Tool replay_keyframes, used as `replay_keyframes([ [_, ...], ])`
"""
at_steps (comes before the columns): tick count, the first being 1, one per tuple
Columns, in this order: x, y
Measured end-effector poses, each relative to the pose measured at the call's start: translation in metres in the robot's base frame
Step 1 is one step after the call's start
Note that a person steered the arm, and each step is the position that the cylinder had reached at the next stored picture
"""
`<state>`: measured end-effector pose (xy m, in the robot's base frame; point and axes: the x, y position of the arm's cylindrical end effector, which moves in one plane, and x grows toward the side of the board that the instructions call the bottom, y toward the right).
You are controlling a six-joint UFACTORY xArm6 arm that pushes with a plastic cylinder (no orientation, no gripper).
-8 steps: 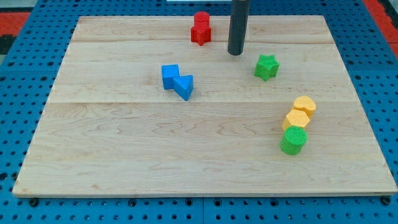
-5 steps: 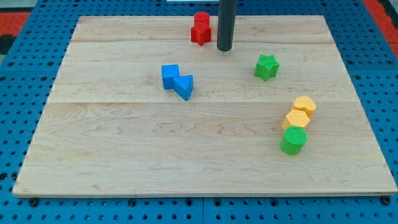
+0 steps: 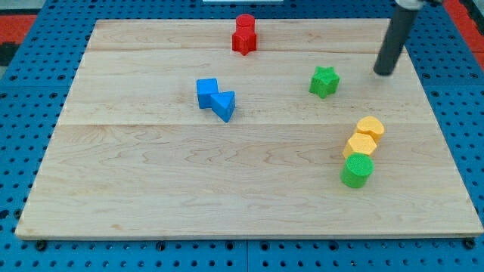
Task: Move green star to top right
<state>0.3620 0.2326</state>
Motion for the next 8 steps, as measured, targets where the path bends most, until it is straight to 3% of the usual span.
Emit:
replay_keyframes([
  [1,0.042,-0.031],
  [2,0.035,-0.099],
  [4,-0.066,-0.099],
  [5,-0.059,-0.087],
  [6,-0.046,-0.182],
  [8,-0.078,-0.121],
])
